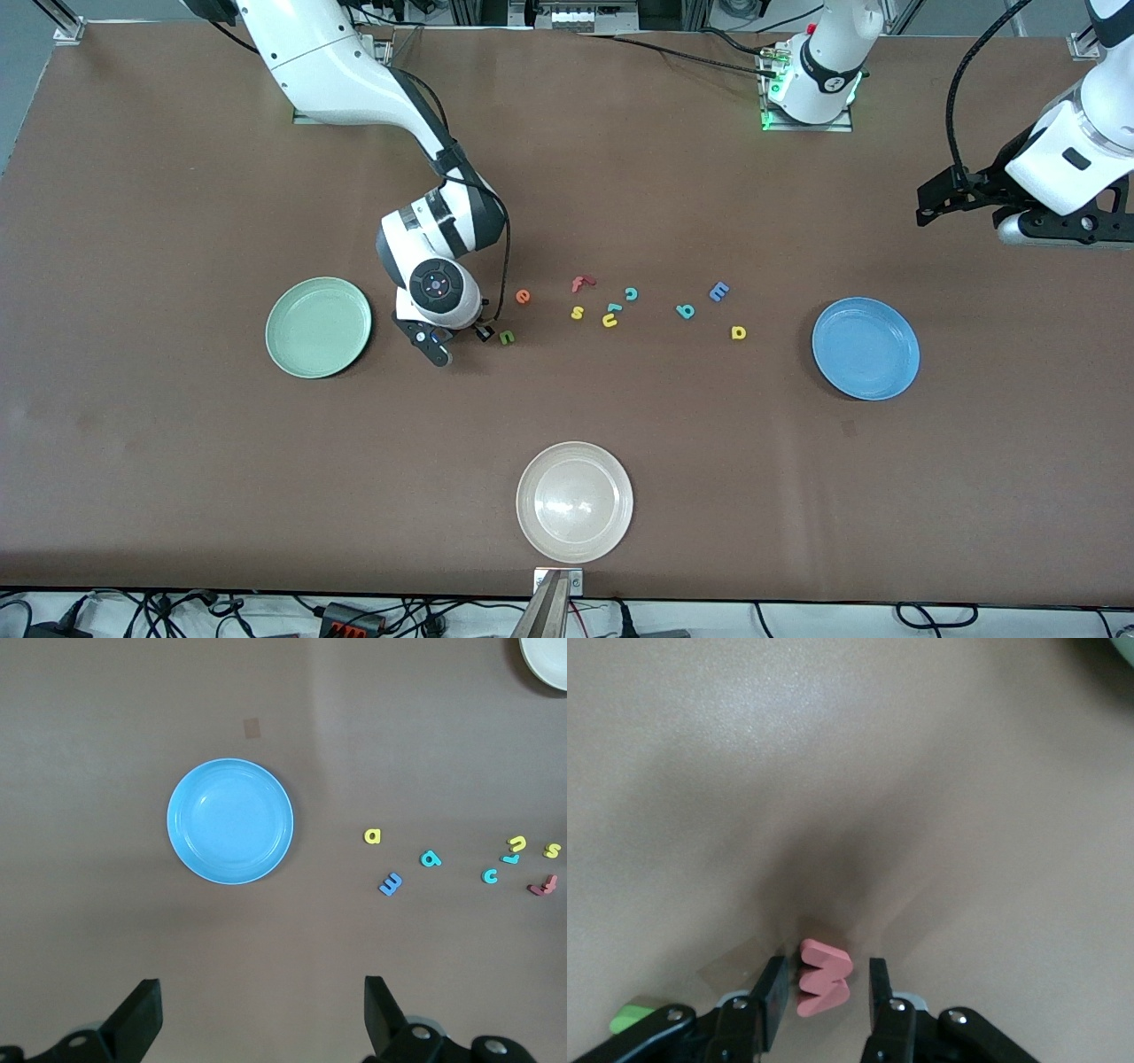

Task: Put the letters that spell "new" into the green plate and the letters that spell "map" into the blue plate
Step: 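Close the right gripper on the pink letter w and lift it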

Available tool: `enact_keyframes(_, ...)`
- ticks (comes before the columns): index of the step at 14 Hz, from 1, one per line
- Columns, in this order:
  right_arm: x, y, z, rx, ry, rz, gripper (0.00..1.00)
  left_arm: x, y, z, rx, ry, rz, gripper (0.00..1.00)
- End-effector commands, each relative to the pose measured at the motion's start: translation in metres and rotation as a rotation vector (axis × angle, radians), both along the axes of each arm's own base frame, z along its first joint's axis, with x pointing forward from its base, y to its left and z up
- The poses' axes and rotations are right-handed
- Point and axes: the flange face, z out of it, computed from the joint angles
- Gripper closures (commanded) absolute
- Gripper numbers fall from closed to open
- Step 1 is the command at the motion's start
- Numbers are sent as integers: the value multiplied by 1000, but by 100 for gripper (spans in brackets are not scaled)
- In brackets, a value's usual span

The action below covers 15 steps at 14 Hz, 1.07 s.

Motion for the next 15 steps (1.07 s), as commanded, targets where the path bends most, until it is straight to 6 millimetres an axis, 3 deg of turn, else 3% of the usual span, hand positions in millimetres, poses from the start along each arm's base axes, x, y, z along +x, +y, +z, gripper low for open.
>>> enact_keyframes(1, -1, -1, 0, 12, -2, -16, 55, 2, 0, 6, -4, 5, -18, 0)
enact_keyframes(12, 0, 0, -2, 21, -16, 23, 68, 2, -1, 6, -5, 7, -18, 0)
enact_keyframes(15, 0, 0, -2, 22, -14, 36, 78, 2, -1, 6, -5, 7, -18, 0)
